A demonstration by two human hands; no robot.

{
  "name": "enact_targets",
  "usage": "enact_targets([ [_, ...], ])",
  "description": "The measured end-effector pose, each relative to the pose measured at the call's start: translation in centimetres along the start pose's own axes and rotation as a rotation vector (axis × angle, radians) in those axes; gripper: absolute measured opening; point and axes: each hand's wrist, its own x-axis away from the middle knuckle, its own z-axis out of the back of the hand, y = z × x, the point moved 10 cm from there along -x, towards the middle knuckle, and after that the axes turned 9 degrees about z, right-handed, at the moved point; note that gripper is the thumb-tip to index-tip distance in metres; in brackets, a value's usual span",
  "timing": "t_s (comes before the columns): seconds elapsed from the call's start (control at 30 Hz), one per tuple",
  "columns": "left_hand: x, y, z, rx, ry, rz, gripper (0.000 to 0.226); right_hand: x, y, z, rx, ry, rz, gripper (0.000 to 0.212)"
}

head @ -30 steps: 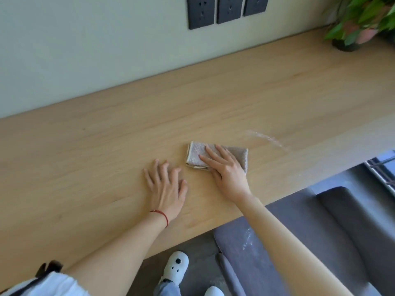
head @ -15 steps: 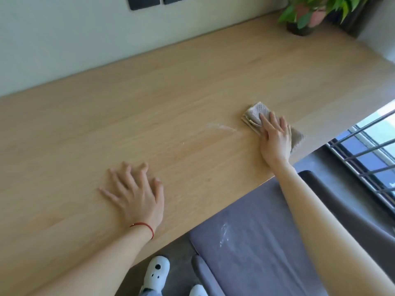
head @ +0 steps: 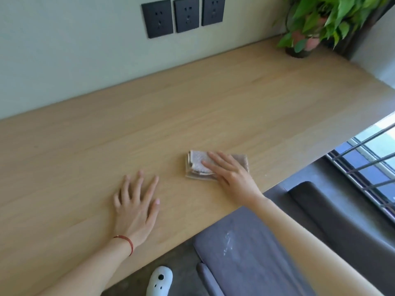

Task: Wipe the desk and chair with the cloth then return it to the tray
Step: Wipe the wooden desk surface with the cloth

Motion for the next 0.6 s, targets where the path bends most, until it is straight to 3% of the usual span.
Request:
enact_targets([
  [0.1, -0.4, -0.3, -0.2, 0.014, 0.009, 0.002, 0.07, -2.5, 8.0, 2.8, 0.069, 0.14, -0.319, 0.039],
  [0.2, -0.6, -0.6, -0.3, 0.052, 0.037, 0.016, 0.059, -7.5, 10.5, 2.3, 0.108, 0.186, -0.464, 0.04],
  [0.4, -0.4, -1.0, 0.5, 0.169, 0.066, 0.053, 0.061, -14.2, -1.2, -3.5, -0.009, 0.039, -0.119, 0.044],
  [0.5, -0.3, -1.2, 0.7, 0.243, 0.089, 0.088, 0.063, -10.3, -6.8, -5.1, -0.061, -0.059, 0.059, 0.045],
  [0.6, -0.5, -1.3, 0.5, 0.226, 0.092, 0.094, 0.065, -4.1, -6.4, -4.1, -0.013, -0.101, 0.123, 0.046],
])
